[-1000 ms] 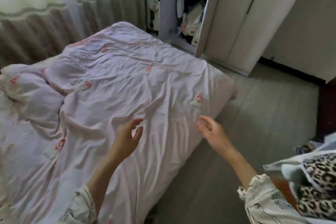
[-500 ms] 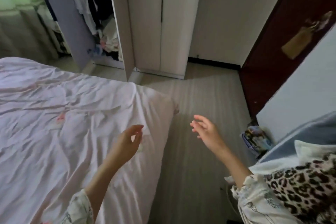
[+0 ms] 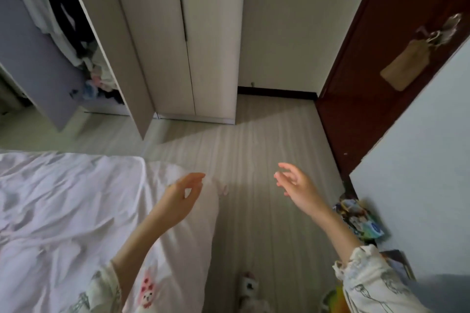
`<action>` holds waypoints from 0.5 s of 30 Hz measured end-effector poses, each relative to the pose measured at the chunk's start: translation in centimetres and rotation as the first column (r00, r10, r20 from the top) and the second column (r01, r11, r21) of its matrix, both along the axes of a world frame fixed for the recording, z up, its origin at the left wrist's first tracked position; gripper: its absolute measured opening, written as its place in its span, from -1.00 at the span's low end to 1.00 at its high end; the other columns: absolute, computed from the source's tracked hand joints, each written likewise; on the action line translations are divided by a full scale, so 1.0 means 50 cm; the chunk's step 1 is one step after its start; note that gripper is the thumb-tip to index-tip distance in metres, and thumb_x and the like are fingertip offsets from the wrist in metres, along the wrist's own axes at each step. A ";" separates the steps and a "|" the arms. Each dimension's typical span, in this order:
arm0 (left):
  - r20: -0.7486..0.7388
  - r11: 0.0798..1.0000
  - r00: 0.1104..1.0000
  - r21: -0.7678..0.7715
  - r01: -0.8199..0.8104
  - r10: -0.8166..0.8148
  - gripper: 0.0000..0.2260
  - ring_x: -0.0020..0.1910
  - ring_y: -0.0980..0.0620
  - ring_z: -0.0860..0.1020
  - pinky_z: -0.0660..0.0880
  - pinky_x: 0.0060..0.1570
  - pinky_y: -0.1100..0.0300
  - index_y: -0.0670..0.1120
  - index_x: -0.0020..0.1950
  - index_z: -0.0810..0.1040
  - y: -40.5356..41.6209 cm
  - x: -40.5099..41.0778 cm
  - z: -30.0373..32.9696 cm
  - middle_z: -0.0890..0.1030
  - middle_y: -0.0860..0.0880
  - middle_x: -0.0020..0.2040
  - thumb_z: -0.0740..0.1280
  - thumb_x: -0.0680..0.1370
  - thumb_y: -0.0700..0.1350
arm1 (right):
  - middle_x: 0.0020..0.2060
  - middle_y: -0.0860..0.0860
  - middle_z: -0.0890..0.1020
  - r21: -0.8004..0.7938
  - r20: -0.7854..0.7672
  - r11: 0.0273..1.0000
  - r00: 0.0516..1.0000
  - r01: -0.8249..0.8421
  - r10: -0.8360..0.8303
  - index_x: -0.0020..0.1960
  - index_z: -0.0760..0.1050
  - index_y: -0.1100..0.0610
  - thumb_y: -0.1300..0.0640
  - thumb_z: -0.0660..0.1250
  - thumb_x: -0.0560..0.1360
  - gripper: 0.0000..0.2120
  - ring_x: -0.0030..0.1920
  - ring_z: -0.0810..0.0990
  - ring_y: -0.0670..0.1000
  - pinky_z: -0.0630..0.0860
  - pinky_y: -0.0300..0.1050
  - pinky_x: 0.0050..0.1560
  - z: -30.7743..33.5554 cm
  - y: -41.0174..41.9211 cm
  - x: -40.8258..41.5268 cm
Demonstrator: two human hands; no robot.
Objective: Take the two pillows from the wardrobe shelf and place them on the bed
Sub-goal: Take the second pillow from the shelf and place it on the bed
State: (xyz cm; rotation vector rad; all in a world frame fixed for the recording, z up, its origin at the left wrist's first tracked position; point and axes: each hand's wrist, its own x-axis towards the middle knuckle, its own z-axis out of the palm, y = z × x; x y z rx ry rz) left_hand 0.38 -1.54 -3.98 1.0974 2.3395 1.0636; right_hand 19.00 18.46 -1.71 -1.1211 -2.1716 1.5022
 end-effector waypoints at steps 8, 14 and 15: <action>0.010 0.998 0.999 0.035 -0.043 0.043 -0.71 0.10 0.12 0.50 0.40 0.11 0.23 0.00 0.30 0.44 0.297 -0.208 0.057 0.52 0.09 0.14 0.19 0.58 -0.07 | 0.17 0.13 0.58 0.096 -0.025 0.994 0.998 -0.056 0.059 0.32 0.38 0.12 0.05 0.21 0.56 -0.65 0.15 0.57 0.07 0.46 0.10 0.23 0.059 0.354 -0.216; 0.040 0.991 0.991 -0.039 -0.129 0.130 -0.71 0.16 0.02 0.52 0.42 0.17 0.18 -0.08 0.31 0.43 0.419 -0.350 0.043 0.56 -0.07 0.20 0.19 0.59 -0.14 | 0.14 0.15 0.59 0.007 -0.022 0.981 0.981 -0.194 0.194 0.31 0.38 0.12 0.10 0.23 0.56 -0.67 0.14 0.57 0.08 0.45 -0.06 0.12 0.032 0.487 -0.421; 0.024 0.989 0.989 -0.042 -0.145 0.146 -0.71 0.14 0.02 0.53 0.42 0.18 0.17 -0.09 0.31 0.44 0.444 -0.387 0.046 0.57 -0.09 0.20 0.19 0.59 -0.15 | 0.13 0.15 0.59 0.004 -0.020 0.976 0.976 -0.217 0.217 0.31 0.38 0.12 0.10 0.23 0.56 -0.66 0.13 0.57 0.08 0.44 -0.07 0.10 0.028 0.514 -0.463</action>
